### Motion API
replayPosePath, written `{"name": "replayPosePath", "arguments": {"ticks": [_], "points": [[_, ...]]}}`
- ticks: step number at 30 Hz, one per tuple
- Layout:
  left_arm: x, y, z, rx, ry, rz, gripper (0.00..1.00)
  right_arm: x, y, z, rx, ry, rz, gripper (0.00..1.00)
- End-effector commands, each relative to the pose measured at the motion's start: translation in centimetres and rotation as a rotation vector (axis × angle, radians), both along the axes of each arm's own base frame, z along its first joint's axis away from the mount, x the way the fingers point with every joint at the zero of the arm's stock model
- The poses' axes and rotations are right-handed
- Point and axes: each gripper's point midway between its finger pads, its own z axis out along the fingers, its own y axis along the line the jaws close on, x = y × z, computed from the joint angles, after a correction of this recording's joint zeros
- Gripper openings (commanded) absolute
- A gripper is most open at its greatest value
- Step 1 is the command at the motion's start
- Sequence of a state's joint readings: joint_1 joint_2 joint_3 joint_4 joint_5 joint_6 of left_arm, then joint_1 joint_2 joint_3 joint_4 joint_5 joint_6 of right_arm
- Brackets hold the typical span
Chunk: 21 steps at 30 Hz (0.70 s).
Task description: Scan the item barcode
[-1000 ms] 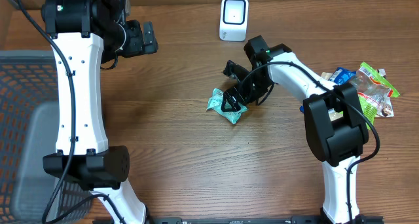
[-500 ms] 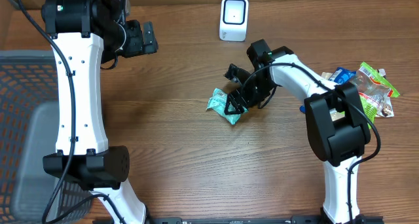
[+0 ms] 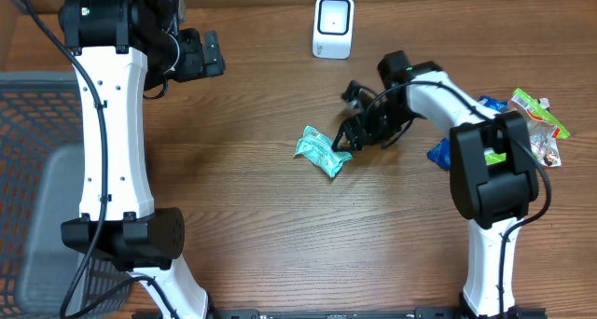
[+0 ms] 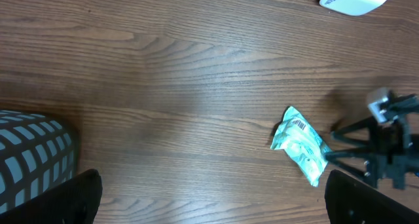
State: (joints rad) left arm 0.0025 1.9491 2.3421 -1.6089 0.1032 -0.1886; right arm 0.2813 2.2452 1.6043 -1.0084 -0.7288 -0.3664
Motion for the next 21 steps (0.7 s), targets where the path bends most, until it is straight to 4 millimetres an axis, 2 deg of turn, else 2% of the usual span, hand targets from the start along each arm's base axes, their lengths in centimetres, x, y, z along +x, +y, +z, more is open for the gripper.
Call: {"name": "replayPosePath", "arguments": {"ticks": [1, 5, 13, 21], "points": [[0.1, 0.2, 0.3, -0.002, -0.009, 0.018, 1.0, -2.2, 1.3, -1.3, -0.021, 0.038, 0.05, 0.71], [0.1, 0.2, 0.3, -0.002, -0.009, 0.018, 0.99, -2.5, 1.4, -1.9, -0.054, 0.033, 0.068, 0.66], [0.1, 0.2, 0.3, -0.002, -0.009, 0.018, 1.0, -3.0, 1.1, -4.0, -0.084, 0.073, 0.071, 0.32], [0.1, 0.2, 0.3, -0.002, -0.009, 0.018, 1.0, -2.9, 1.1, -3.7, -0.082, 0.078, 0.069, 0.07]]}}
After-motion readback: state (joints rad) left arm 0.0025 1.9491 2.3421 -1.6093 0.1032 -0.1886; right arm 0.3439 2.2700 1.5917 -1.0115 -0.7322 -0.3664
